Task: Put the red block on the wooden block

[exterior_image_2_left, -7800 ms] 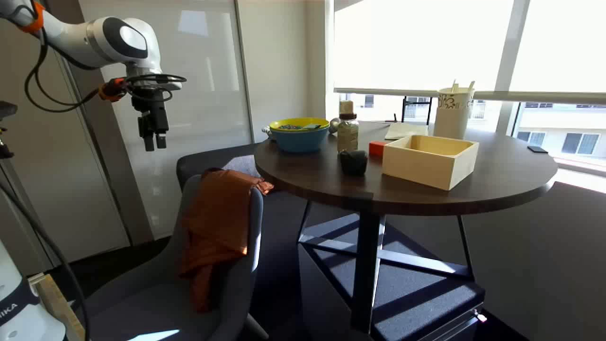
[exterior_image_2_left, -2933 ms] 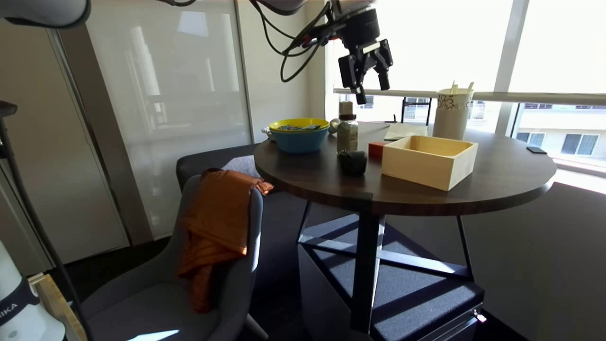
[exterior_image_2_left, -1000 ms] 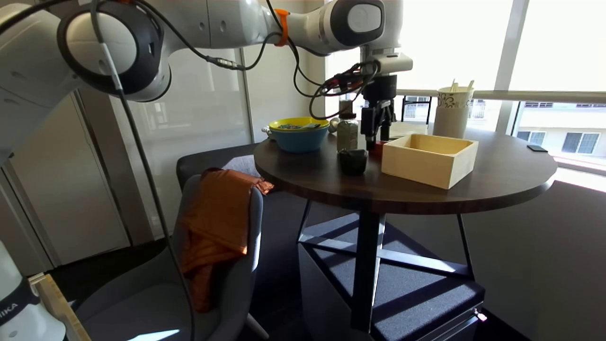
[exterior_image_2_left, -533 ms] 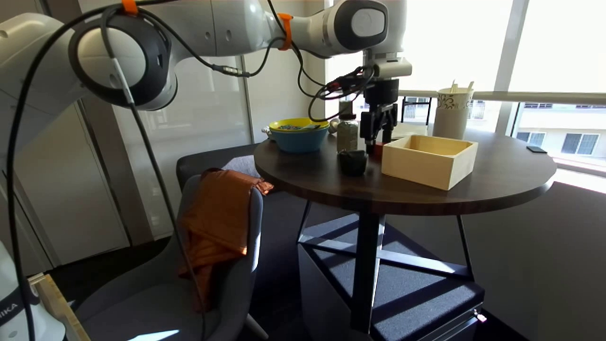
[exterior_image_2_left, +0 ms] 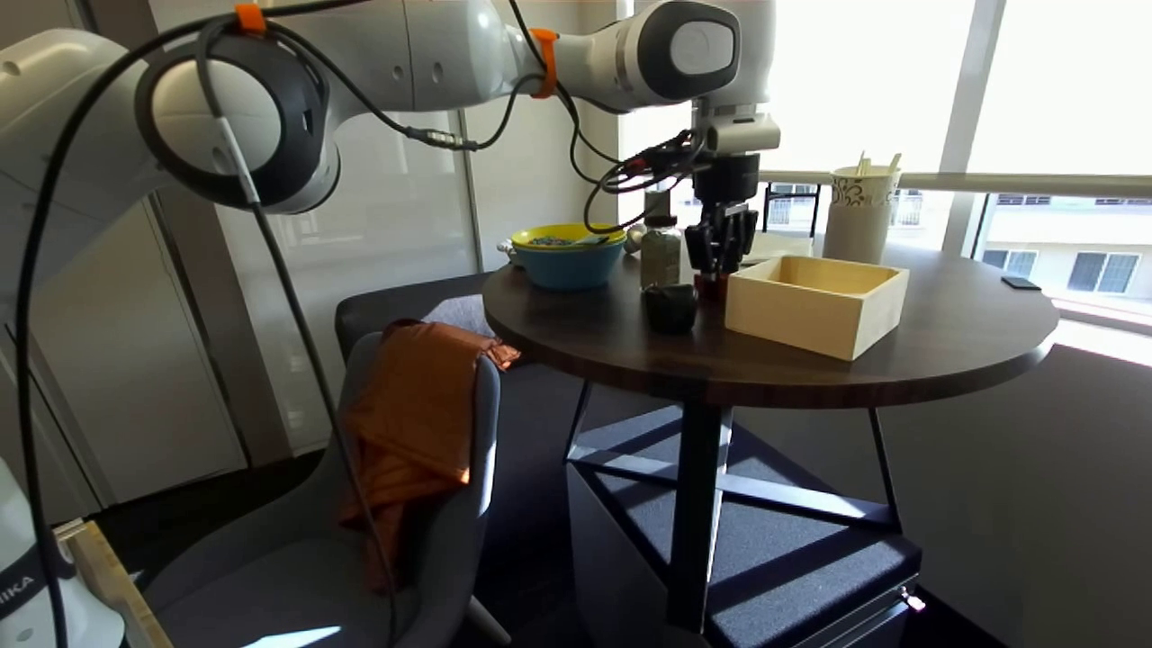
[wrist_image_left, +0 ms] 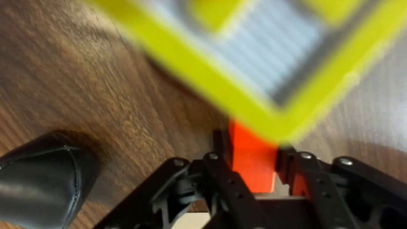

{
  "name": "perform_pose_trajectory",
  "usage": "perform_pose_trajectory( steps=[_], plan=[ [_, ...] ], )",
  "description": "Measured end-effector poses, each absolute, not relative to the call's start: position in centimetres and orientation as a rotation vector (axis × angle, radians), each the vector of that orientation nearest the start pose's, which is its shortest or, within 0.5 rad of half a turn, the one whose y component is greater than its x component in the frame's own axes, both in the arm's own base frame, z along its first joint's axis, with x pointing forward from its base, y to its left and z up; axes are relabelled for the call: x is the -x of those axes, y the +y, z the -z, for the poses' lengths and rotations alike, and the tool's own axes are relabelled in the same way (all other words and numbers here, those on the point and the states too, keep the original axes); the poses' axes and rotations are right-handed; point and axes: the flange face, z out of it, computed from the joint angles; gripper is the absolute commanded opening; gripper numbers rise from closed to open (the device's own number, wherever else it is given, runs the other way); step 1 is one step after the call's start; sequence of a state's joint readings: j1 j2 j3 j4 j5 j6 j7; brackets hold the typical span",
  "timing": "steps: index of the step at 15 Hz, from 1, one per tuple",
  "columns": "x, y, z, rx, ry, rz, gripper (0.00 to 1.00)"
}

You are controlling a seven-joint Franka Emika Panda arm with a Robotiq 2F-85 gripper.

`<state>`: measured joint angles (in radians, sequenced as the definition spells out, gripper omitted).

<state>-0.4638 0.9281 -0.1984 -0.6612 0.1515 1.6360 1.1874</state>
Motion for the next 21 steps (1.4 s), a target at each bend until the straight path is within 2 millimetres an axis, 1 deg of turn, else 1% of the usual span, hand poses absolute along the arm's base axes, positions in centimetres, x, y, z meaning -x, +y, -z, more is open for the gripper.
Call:
perform_pose_trajectory(
  steps=[1, 6, 10, 13, 15, 18, 21],
  plan=[
    [-66.8, -40.4, -43.6, 1.973, 2.428, 0.093, 0.08],
    [-66.7, -40.7, -45.0, 1.94, 2.436, 0.137, 0.08],
    [-67.1, -40.3, -47.4, 1.893, 2.372, 0.197, 0.08],
    [-67.2, -40.3, -50.2, 1.843, 2.33, 0.295, 0.08],
    [-67.0, -40.4, -52.6, 1.818, 2.311, 0.381, 0.08],
    [-65.6, -39.9, -56.8, 1.852, 2.273, 0.415, 0.08],
    [-63.6, -38.5, -61.4, 1.965, 2.184, 0.42, 0.08]
  ],
)
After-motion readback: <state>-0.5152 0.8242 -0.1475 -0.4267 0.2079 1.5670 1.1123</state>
